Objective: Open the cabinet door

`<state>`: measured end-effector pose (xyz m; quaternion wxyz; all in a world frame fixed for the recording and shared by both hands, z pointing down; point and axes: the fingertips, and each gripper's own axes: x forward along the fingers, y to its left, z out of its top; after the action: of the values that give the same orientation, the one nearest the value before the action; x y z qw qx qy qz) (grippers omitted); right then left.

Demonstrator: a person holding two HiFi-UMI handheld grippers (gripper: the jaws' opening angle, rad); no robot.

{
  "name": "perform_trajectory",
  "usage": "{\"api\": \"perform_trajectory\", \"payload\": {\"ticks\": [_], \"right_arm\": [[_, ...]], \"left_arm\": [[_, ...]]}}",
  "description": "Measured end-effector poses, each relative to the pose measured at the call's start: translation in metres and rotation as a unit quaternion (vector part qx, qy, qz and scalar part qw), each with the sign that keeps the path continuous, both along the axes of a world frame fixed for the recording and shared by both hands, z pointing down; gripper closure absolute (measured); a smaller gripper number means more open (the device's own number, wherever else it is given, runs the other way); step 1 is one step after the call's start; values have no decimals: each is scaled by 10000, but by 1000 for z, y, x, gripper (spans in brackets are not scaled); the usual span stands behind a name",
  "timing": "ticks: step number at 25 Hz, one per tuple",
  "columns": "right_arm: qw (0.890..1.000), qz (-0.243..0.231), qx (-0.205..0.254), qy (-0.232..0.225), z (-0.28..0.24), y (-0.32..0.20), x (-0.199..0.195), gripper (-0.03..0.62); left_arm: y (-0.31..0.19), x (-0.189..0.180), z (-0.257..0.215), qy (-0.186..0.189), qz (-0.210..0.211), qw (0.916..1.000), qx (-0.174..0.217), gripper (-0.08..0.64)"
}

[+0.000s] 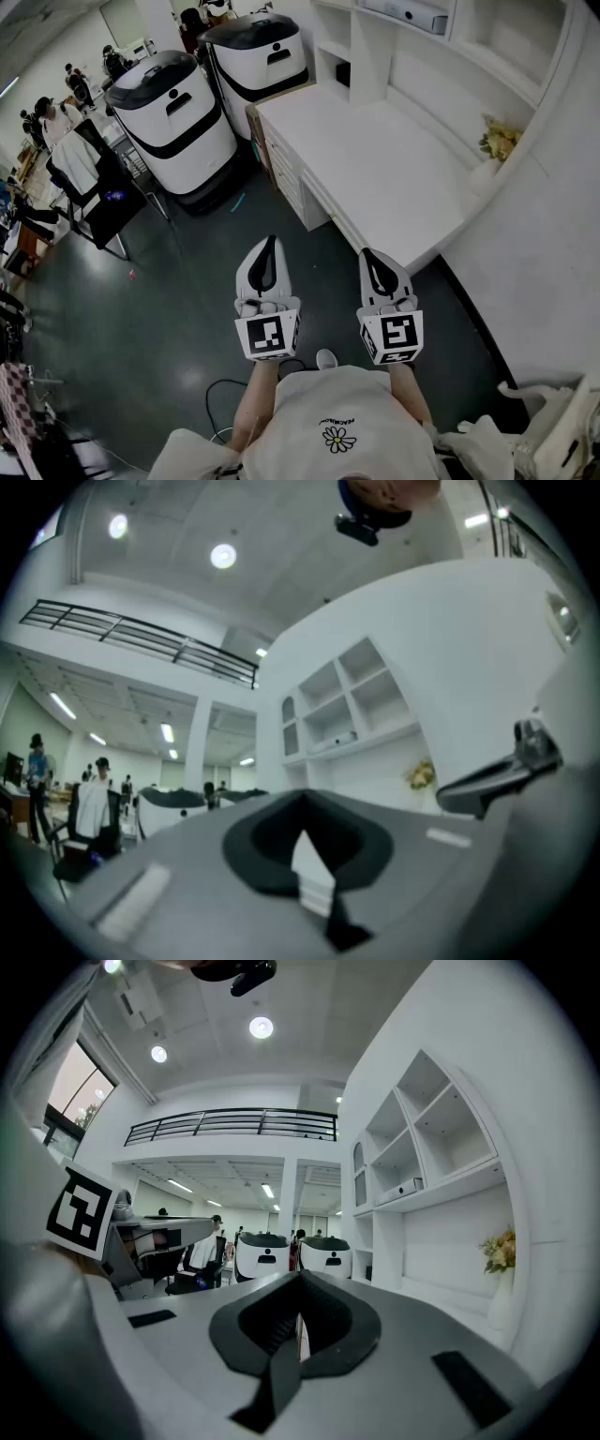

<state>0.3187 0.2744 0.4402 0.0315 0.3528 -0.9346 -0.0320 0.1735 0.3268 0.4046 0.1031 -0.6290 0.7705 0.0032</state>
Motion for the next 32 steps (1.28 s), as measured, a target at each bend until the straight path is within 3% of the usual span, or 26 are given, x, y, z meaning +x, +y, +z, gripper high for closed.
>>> {"api": "perform_trajectory", "payload": {"ticks": [8,14,18,32], "right_arm": [[9999,-160,-18,60,6,-11,-8,594],[9992,-333,-152,-179,10,-13,-17,593],[9984,-524,-201,-23,18,-14,-30,592],[9994,-273,-227,-26,29,-107,-99,592]], "left_arm": [[-7,-5,1,33,-123,9999,68,554],[-2,-18,6,71,-315,9995,11,554],[-4,-34,15,167,-454,9988,-40,554],[-108,-103,16,91,-124,9998,87,554]]}}
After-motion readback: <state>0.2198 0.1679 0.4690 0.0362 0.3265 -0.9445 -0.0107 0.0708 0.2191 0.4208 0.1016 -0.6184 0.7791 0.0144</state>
